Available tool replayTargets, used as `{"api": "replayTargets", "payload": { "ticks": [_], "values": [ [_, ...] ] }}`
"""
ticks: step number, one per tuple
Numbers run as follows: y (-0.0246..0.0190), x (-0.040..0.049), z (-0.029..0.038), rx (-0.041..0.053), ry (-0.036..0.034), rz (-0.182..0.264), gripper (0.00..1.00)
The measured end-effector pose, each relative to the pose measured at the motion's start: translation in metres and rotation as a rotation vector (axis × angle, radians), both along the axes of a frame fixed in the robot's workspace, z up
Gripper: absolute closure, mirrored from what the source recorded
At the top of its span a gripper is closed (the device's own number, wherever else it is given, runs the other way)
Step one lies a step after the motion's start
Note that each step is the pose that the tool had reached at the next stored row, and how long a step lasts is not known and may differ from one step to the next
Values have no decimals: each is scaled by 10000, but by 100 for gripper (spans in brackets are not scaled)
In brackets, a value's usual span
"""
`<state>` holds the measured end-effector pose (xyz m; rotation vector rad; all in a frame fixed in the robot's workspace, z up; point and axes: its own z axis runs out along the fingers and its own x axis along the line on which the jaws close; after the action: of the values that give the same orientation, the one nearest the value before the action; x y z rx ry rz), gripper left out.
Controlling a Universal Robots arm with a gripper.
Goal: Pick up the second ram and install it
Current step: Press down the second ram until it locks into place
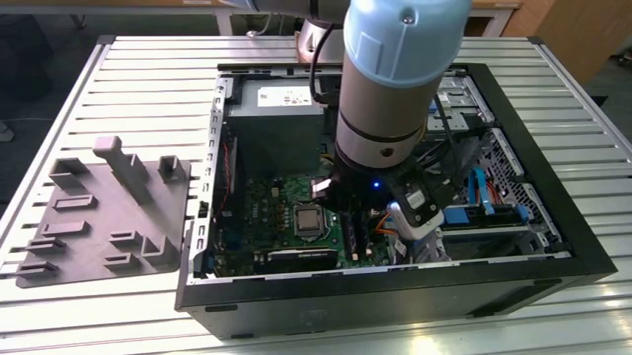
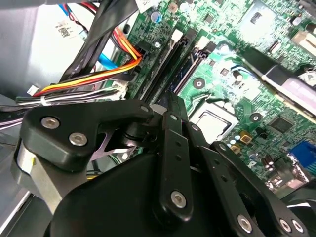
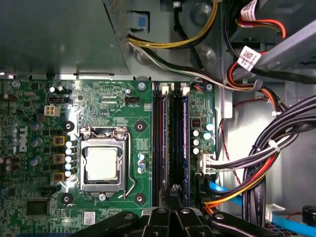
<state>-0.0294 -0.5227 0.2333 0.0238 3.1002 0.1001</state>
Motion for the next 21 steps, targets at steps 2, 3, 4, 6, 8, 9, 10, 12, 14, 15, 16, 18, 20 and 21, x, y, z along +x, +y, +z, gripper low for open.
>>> {"api": "replayTargets", "payload": {
  "ticks": [2,3,4,6,8,9,10,12,14,15,16,18,20,21],
  "values": [
    [-16,0,0,-1,0,0,89],
    [-23,0,0,0,0,0,89],
    [-30,0,-1,0,0,0,89],
    [-44,0,-1,-1,0,0,89],
    [-55,0,-1,-3,0,-1,89],
    [-59,0,-1,-5,0,0,89],
    [-63,0,-1,-7,0,0,89],
    [-71,0,-2,-10,0,0,89],
    [-79,0,-3,-13,0,0,89],
    [-81,0,-5,-14,0,0,89],
    [-84,0,-7,-13,-1,0,89],
    [-89,0,-8,-16,0,0,89],
    [-96,0,-11,-17,0,0,89],
    [-101,0,-12,-15,0,0,89]
  ]
}}
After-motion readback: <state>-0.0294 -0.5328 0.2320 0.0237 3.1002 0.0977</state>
